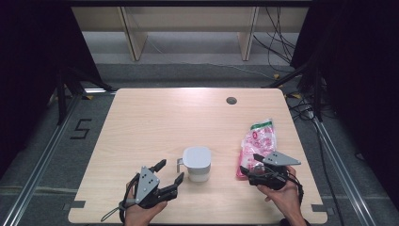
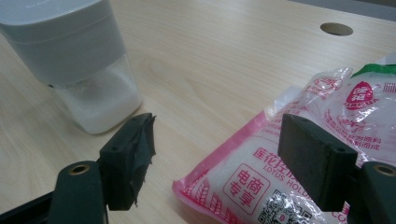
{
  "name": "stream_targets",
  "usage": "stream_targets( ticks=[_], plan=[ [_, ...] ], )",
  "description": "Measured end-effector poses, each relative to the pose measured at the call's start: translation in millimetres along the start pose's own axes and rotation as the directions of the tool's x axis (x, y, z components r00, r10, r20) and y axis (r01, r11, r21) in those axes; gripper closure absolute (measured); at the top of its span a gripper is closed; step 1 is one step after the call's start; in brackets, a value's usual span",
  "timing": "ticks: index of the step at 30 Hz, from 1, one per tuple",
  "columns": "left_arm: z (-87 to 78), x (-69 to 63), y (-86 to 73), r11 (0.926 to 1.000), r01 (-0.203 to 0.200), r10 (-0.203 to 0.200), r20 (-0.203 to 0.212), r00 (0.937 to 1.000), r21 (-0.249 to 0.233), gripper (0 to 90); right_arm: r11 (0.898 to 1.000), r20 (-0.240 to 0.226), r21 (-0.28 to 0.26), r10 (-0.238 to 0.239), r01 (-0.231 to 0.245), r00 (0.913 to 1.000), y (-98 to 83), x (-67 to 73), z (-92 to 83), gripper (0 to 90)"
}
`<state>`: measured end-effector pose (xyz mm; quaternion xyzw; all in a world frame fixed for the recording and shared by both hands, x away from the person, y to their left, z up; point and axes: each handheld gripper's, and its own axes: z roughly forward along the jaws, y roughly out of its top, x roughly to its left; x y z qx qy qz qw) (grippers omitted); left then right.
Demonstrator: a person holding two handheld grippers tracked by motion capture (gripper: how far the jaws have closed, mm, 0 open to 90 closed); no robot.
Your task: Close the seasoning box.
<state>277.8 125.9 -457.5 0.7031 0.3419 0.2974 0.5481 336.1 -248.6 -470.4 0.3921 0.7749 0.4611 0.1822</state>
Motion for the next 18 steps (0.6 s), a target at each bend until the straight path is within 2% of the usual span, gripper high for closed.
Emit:
stream_targets(
  ticks=[1,2,3,6,7,10,13,15,16,18],
  plan=[
    [-1.4,-1.5,-2.0,0.9997,0.023,-0.023,-0.008,0.9997,-0.003,27.6,1.0,0.005,0.006,-0.006,0.005,1.0,0.1,-0.1,-0.8,28.1],
    [-1.4,-1.5,-2.0,0.9997,0.023,-0.023,-0.008,0.9997,-0.003,27.5,1.0,0.005,0.006,-0.006,0.005,1.0,0.1,-0.1,-0.8,28.1],
    [-2.5,-1.7,-3.7,0.9998,0.02,-0.02,-0.009,0.9998,0.002,27.5,1.0,0.004,-0.006,-0.026,0.026,0.9997,0.6,-2.0,-0.6,28.1],
    [-1.9,-2.1,-6.0,0.9996,0.027,-0.027,-0.007,0.9996,-0.012,27.6,1.0,-0.001,-0.001,-0.001,0.001,1.0,-0.1,0.4,-0.1,28.1],
    [-4.4,-0.5,-6.6,0.9999,0.017,-0.017,-0.012,0.9998,0.002,27.5,0.999,0.007,0.0,-0.032,0.032,0.9995,0.1,-1.9,-0.4,28.1],
    [-5.5,-1.0,-8.3,0.9994,0.036,-0.036,-0.017,0.9992,0.0,27.6,1.0,0.006,0.008,-0.016,0.016,0.9999,-0.1,-0.8,-1.7,28.1],
    [-6.2,0.7,-13.1,0.9988,0.049,-0.049,-0.018,0.9986,-0.005,27.6,0.999,0.002,0.0,-0.035,0.035,0.9994,-0.1,-1.2,-2.5,28.1],
    [-6.5,0.8,-14.1,0.9989,0.047,-0.047,-0.02,0.9987,-0.009,27.6,0.999,0.015,-0.004,-0.032,0.032,0.9994,-0.6,-0.3,-3.4,28.2],
    [-7.1,1.3,-14.7,0.999,0.044,-0.044,-0.019,0.9988,-0.007,27.6,1.0,0.001,-0.006,-0.028,0.028,0.9996,-0.8,0.0,-3.9,28.2],
    [-7.4,1.6,-16.1,0.999,0.043,-0.043,-0.015,0.999,-0.011,27.6,1.0,0.018,0.001,-0.012,0.012,0.9998,-1.4,2.8,-5.9,28.2]
  ],
)
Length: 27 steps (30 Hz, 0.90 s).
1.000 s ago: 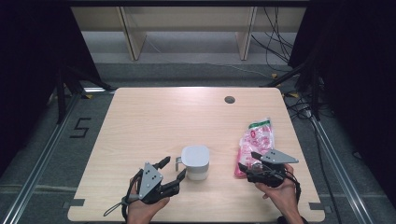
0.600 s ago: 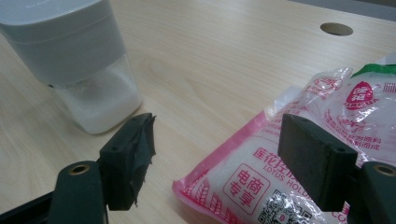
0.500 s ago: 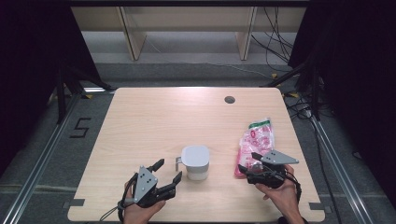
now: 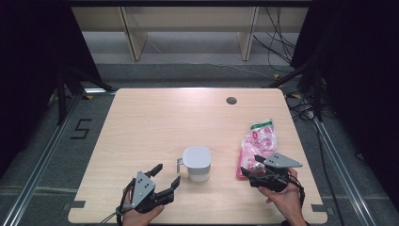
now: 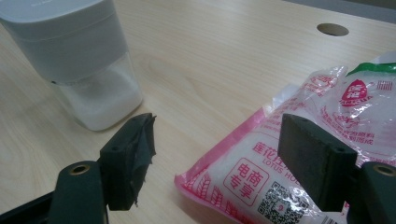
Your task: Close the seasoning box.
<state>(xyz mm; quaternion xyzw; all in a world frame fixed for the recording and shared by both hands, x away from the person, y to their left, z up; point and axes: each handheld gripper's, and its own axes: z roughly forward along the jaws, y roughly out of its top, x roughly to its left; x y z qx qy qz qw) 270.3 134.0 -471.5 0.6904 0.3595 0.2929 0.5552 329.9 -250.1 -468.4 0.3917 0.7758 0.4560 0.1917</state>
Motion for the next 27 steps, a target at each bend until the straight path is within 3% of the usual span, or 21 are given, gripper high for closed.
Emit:
stream_targets(
  ticks=[1,5,6,7,10,11,13,15,16,20,27],
  plan=[
    [-1.5,-1.2,-2.0,0.9998,0.019,-0.019,-0.007,0.9998,0.002,27.6,1.0,0.001,0.0,-0.022,0.022,0.9998,0.2,-1.6,-1.1,28.2],
    [-5.5,0.0,-4.3,0.9996,0.025,-0.025,-0.018,0.9995,0.012,27.7,1.0,-0.003,-0.005,-0.031,0.031,0.9995,0.1,-1.7,-0.1,28.2],
    [-5.5,0.0,-4.3,0.9996,0.025,-0.025,-0.018,0.9995,0.012,27.7,1.0,-0.003,-0.005,-0.031,0.031,0.9995,0.1,-1.7,-0.1,28.2],
    [-6.5,1.1,-5.3,0.9995,0.029,-0.029,-0.019,0.9994,0.009,27.7,1.0,-0.006,0.0,-0.001,0.001,1.0,-0.6,1.2,0.2,28.2],
    [-8.1,1.9,-7.9,0.9989,0.044,-0.043,-0.022,0.9988,0.014,27.6,1.0,-0.005,0.009,-0.005,0.005,1.0,-1.5,1.8,0.6,28.2],
    [-8.5,2.7,-9.1,0.9991,0.04,-0.039,-0.018,0.9991,0.016,27.6,1.0,-0.011,0.01,-0.024,0.024,0.9997,-1.6,0.6,1.1,28.2],
    [-9.2,2.7,-11.3,0.9989,0.043,-0.042,-0.023,0.9988,0.02,27.5,1.0,-0.016,0.016,-0.003,0.003,0.9999,-2.6,3.2,0.6,28.2],
    [-8.6,3.1,-12.9,0.9991,0.041,-0.041,-0.015,0.9991,0.011,27.5,1.0,-0.012,0.016,-0.017,0.017,0.9998,-3.0,3.0,-0.6,28.2],
    [-10.5,1.7,-12.9,0.9986,0.047,-0.047,-0.03,0.9985,0.022,27.5,1.0,-0.012,0.024,0.002,-0.002,0.9999,-4.9,5.7,-1.7,28.2],
    [-11.2,-1.4,-13.5,0.9991,0.039,-0.038,-0.026,0.9989,0.018,27.5,0.999,-0.019,0.038,0.002,-0.001,0.9998,-7.3,6.6,-2.6,28.1],
    [-10.3,-4.8,-14.4,0.9989,0.044,-0.044,-0.02,0.9988,0.018,27.4,0.999,-0.026,0.029,-0.023,0.024,0.9994,-10.2,4.0,-2.9,28.1]
  ],
)
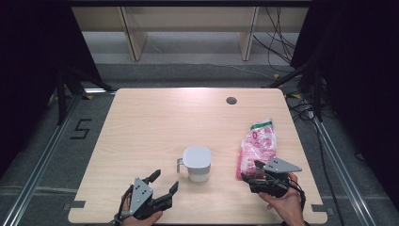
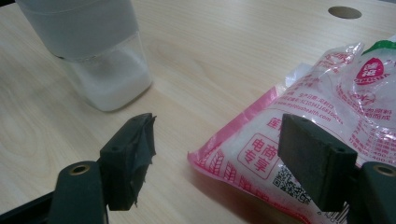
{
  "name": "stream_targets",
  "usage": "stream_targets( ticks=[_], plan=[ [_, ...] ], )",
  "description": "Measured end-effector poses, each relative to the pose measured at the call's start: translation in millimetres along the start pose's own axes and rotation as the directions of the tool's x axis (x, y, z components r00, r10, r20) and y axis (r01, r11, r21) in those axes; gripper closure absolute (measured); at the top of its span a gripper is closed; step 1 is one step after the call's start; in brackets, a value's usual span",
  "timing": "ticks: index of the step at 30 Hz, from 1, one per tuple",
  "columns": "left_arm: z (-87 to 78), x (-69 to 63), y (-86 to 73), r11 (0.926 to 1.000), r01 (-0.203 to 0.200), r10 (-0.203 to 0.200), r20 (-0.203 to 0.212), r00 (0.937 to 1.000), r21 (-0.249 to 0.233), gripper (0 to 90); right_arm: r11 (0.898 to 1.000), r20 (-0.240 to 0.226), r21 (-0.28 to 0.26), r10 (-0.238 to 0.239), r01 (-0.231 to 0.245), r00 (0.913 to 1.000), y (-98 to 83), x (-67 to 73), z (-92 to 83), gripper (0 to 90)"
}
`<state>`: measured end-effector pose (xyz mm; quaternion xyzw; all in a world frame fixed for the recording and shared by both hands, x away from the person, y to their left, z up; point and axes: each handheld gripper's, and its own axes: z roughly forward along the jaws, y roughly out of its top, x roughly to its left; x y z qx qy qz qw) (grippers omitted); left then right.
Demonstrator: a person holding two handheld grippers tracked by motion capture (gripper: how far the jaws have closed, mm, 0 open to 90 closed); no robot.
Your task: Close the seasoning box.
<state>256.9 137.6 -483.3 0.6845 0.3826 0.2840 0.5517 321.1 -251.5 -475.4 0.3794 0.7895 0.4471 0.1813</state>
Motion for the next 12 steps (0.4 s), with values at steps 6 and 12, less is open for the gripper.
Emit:
stream_targets(
  ticks=[6,12],
  plan=[
    [0.6,-0.6,-0.6,1.0,-0.009,0.009,0.005,0.9999,-0.003,27.5,1.0,-0.003,0.003,-0.003,0.003,1.0,0.1,0.3,-0.7,28.2],
    [0.4,-0.3,-2.1,1.0,0.005,-0.005,-0.001,1.0,-0.001,27.5,1.0,-0.002,-0.001,-0.006,0.006,1.0,-0.1,-0.5,0.0,28.2]
  ],
)
